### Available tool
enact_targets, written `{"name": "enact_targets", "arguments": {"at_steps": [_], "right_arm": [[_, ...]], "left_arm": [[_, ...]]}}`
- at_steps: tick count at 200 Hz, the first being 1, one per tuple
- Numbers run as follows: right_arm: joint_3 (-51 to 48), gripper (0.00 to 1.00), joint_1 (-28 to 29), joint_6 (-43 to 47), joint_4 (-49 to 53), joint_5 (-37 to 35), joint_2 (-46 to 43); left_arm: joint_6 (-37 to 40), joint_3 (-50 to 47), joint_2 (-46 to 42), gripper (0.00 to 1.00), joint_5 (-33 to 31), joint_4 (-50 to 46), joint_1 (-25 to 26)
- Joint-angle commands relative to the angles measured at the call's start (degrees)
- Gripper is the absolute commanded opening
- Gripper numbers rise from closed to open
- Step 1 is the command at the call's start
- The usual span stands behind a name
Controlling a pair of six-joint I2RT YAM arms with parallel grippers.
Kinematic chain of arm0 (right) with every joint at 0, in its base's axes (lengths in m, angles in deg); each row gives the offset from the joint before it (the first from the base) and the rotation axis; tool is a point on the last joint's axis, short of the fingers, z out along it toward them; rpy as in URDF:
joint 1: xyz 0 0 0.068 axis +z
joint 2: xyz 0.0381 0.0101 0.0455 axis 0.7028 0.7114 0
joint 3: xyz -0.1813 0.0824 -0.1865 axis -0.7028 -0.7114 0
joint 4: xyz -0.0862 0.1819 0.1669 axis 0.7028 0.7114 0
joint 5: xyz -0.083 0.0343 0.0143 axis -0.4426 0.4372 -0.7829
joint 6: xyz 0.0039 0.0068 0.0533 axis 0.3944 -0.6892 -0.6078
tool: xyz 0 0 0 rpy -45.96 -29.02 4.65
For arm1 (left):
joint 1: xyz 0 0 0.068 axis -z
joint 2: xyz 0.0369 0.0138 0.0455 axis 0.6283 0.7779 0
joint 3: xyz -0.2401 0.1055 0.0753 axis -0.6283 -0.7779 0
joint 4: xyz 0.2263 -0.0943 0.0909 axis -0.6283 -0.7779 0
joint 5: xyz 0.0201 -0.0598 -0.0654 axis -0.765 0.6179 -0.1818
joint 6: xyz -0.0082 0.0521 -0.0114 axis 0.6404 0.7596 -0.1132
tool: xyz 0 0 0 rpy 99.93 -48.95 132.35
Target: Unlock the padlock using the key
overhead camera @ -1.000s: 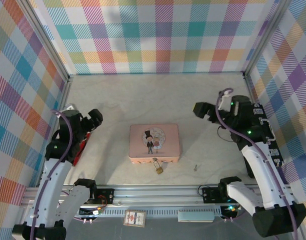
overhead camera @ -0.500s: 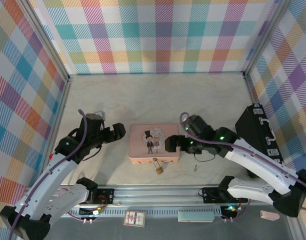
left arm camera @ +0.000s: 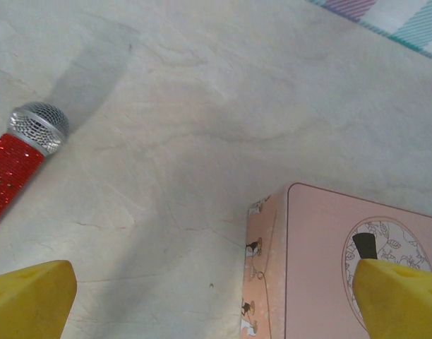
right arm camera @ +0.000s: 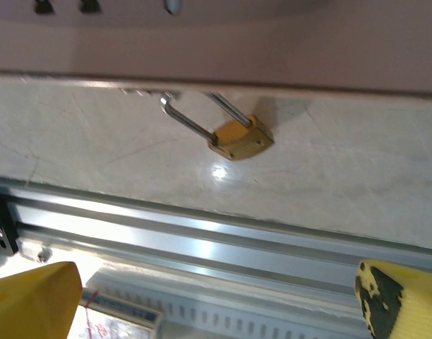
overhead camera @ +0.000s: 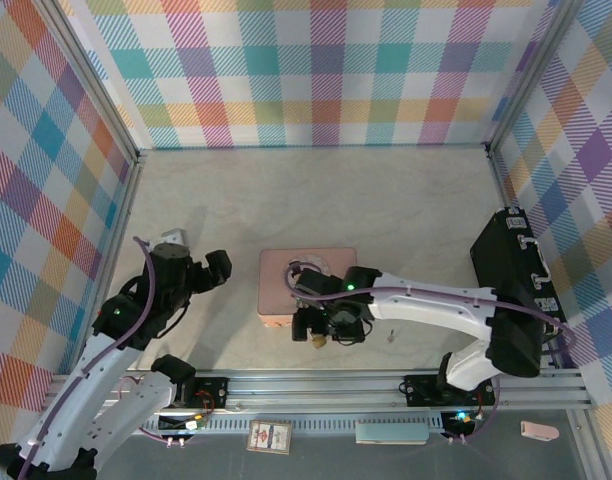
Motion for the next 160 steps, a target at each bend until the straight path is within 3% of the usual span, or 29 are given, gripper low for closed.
{"name": "enact_targets", "arguments": {"at_steps": [1, 53, 160], "right_arm": [[4.6, 1.0, 0.3, -2.5, 1.9, -2.2, 3.4], [13.6, 1.0, 0.9, -6.5, 9.2, -9.2, 13.0], [23.6, 0.99, 0.7, -7.8, 13.4, -16.5, 21.7]], "left_arm": [[0.8, -1.8, -2.9, 1.0, -2.1, -0.7, 0.2], [0.2, -2.9, -7.8, 1.0, -3.4, -1.3, 0.1], [0.2, -4.4, -8.7, 1.0, -1.5, 0.4, 0.2]]}}
